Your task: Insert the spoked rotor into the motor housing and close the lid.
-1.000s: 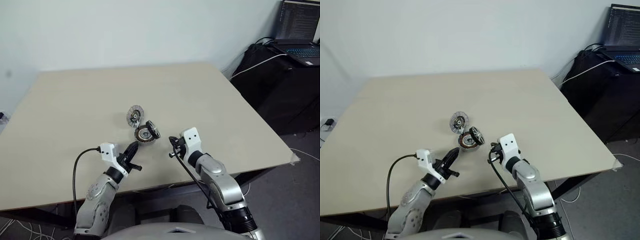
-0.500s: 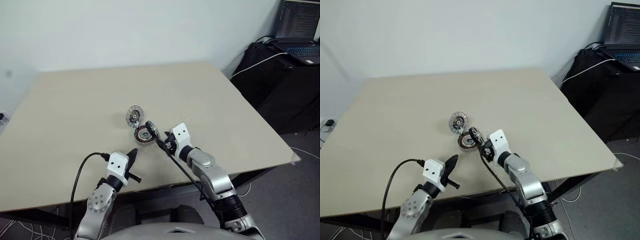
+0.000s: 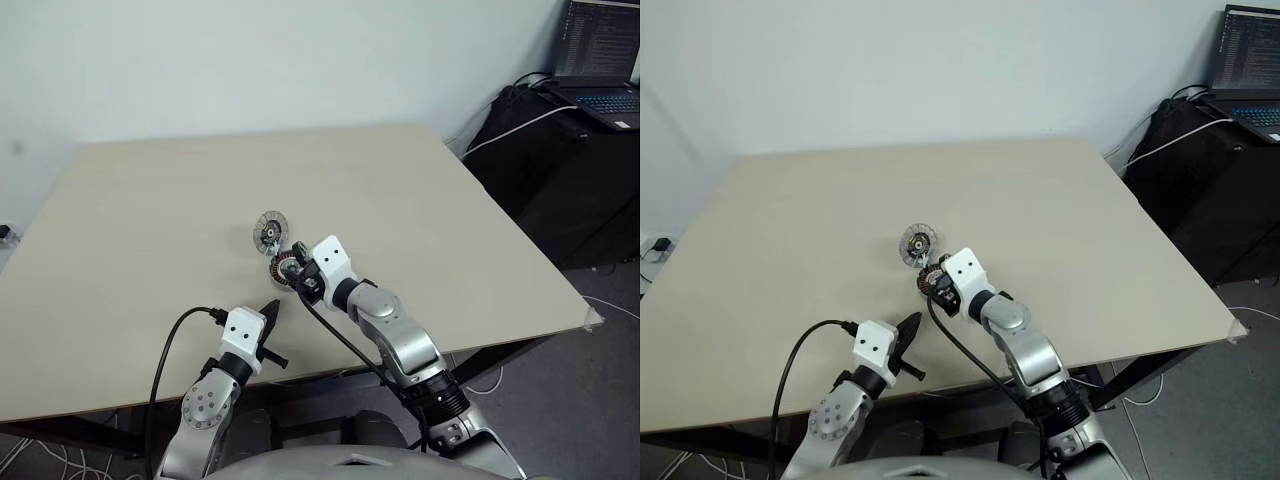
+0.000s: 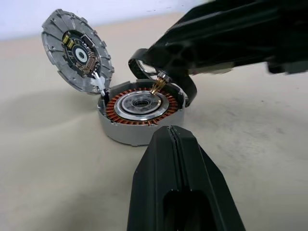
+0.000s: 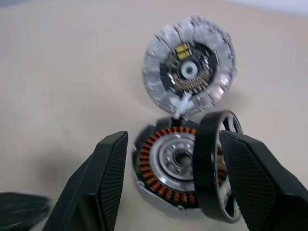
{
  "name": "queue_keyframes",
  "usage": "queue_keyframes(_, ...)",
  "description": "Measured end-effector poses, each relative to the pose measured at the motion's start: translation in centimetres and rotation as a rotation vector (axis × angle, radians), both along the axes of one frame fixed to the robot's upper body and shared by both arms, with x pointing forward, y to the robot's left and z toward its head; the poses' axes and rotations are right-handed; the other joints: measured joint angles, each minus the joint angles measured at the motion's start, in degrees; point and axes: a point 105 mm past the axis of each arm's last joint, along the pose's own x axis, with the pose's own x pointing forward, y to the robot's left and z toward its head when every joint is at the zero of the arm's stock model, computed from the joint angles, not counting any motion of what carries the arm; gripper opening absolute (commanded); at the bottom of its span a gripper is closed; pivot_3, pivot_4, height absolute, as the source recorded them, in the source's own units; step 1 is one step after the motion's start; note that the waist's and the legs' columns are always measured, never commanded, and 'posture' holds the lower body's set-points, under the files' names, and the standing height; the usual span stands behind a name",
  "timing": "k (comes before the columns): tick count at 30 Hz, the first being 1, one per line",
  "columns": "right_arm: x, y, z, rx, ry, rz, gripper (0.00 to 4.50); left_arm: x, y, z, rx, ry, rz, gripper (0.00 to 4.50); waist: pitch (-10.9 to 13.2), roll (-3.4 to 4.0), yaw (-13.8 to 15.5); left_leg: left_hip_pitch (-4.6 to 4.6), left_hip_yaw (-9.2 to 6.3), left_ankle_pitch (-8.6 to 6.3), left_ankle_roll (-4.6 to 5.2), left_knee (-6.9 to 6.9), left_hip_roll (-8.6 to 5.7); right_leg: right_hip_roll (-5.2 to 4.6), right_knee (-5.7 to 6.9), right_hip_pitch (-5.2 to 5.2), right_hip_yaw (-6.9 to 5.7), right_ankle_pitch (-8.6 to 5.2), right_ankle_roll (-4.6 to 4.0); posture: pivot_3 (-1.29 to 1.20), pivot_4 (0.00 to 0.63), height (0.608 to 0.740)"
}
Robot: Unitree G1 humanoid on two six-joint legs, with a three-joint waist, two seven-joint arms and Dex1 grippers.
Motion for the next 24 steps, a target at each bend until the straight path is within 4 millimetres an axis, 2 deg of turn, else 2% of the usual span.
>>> queue_keyframes(13,1.3,-1.4,-1.3,-0.020,0.034,-0.079,3.23,0.2,-0.1,0.1,-0.004,0.006,-0.006,0.00,0.00,0.01,-0.20,0.02,0.02,0.00,0.00,-0.01,0.01,0.01,0.01,0.01,0.00,0.00,0.00,0.00,0.000,0.740)
queue_keyframes(22,1.2,-1.3,-1.7,-0.020,0.051,-0.067,0.33,0.4,-0.2,0.1,-0.020,0.014,-0.013,0.00,-0.01,0.02,-0.42,0.03,0.02,0.00,0.00,0.00,0.01,0.01,0.01,0.02,0.00,0.00,0.00,0.00,0.000,0.740)
queue_keyframes(24,1.2,-1.3,-1.5,-0.017,0.044,-0.065,0.33,0.3,-0.2,-0.2,-0.020,0.014,-0.017,0.00,-0.02,0.03,-0.43,0.06,0.02,0.00,0.00,0.00,0.01,0.02,0.01,0.04,0.00,0.00,0.00,0.00,0.000,0.740)
